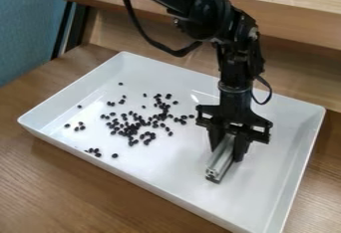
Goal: Sweep into pile
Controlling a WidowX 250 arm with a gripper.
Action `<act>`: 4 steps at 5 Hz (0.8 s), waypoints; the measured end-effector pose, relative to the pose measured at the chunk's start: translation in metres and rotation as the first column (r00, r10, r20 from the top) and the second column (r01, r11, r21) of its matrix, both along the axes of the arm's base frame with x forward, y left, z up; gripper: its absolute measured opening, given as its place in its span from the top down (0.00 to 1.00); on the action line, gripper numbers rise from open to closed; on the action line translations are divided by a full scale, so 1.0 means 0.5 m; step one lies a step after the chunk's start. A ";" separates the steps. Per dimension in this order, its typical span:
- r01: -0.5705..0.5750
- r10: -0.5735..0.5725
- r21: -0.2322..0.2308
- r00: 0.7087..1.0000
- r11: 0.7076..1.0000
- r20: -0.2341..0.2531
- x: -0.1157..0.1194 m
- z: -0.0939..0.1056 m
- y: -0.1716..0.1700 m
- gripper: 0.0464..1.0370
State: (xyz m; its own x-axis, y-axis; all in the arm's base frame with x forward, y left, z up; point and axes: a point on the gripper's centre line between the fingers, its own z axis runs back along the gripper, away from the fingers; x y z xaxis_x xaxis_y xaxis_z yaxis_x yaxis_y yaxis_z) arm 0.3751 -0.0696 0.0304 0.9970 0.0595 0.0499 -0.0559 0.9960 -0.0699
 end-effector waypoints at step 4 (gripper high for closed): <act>-0.074 0.074 -0.006 0.997 0.997 -0.021 0.018 0.009 0.113 0.64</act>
